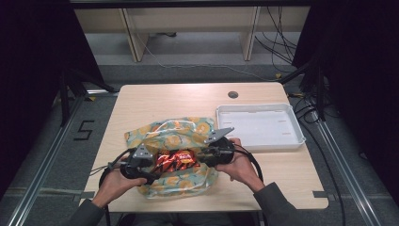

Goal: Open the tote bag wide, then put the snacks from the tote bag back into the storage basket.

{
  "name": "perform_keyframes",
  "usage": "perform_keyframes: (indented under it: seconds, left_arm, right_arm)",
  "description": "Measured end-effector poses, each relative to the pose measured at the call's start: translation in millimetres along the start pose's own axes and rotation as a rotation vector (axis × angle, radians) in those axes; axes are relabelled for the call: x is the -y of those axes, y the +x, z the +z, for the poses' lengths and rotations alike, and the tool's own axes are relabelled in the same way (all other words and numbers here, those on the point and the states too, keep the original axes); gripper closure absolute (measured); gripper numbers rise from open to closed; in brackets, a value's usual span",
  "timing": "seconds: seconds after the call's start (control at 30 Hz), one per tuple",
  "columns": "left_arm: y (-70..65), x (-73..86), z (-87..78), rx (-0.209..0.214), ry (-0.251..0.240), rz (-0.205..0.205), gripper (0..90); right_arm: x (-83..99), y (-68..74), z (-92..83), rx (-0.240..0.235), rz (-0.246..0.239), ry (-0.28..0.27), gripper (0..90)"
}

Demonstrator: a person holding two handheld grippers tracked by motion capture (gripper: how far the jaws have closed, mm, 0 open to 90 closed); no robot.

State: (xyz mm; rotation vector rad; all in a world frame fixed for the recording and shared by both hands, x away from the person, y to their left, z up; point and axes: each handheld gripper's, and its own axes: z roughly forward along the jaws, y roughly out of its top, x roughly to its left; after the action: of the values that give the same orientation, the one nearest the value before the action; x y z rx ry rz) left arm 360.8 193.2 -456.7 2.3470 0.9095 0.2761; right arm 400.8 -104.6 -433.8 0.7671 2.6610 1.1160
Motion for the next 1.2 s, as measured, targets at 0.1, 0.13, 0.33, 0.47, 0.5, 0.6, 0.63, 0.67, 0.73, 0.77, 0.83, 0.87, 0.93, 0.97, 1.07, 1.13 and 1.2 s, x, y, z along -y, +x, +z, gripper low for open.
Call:
perform_keyframes:
  seconds: [0.1,0.13,0.33,0.47,0.5,0.6,0.63,0.67,0.73,0.77,0.83,0.87,0.93,0.97,1.07,1.13,1.2]
  left_arm:
    - [0.0,0.8,2.0,-0.01,0.026,-0.003,37.5]
    - [0.4,1.1,2.6,-0.007,0.032,0.003,37.3]
    - [0.9,4.2,8.4,-0.035,0.053,0.003,36.5]
    - [0.1,4.8,10.8,-0.05,0.042,0.011,36.4]
    - [-0.3,4.6,11.6,-0.051,0.038,0.013,36.5]
    - [-0.9,3.1,14.8,-0.048,0.05,0.032,37.4]
    - [-2.4,3.3,17.8,-0.046,0.046,0.019,38.3]
    - [-2.6,2.9,17.9,-0.048,0.052,0.028,38.9]
    - [-3.1,3.4,21.2,-0.059,0.038,0.041,39.3]
    - [-3.2,3.6,22.2,-0.053,0.047,0.033,39.3]
    - [-2.6,3.2,21.3,-0.042,0.064,0.048,41.6]
    - [-2.4,2.7,21.4,-0.042,0.061,0.059,43.1]
    - [-3.8,2.9,24.1,-0.062,0.036,0.066,45.7]
    - [-3.4,2.6,24.8,-0.053,0.046,0.071,46.7]
    - [-3.6,3.2,25.9,-0.074,0.038,0.097,51.6]
    - [-4.2,3.5,27.1,-0.072,0.035,0.094,53.0]
    - [-3.9,3.1,26.9,-0.066,0.054,0.119,55.2]
  right_arm:
    - [2.2,0.5,1.2,0.006,0.018,-0.003,60.2]
    - [2.6,0.4,1.0,0.002,0.017,-0.005,59.8]
    - [4.5,0.2,-0.5,0.006,0.019,-0.011,58.5]
    - [5.7,-0.5,-1.4,0.004,0.018,0.01,58.1]
    - [6.0,-0.1,-0.8,0.005,0.02,0.004,58.0]
    - [6.6,1.2,1.2,0.003,0.026,-0.001,57.9]
    - [6.5,1.2,1.5,0.003,0.023,0.002,57.8]
    - [6.7,1.7,1.7,0.012,0.023,0.004,57.8]
    - [6.6,1.4,1.7,0.003,0.01,-0.003,57.7]
    - [6.7,1.2,1.0,0.015,0.012,0.001,57.7]
    - [6.6,0.8,0.4,0.003,0.016,-0.005,57.2]
    - [6.0,-0.1,-0.1,0.002,-0.001,-0.001,57.1]
    - [6.1,0.6,-1.3,0.003,0.024,0.006,56.9]
    - [5.9,0.5,-1.9,0.01,0.03,0.012,56.9]
    - [5.6,0.5,-1.9,0.01,0.02,0.006,56.9]
    - [5.9,0.9,-2.5,0.009,0.02,0.009,56.8]
    - [6.1,0.8,-1.0,0.024,0.028,-0.002,56.8]
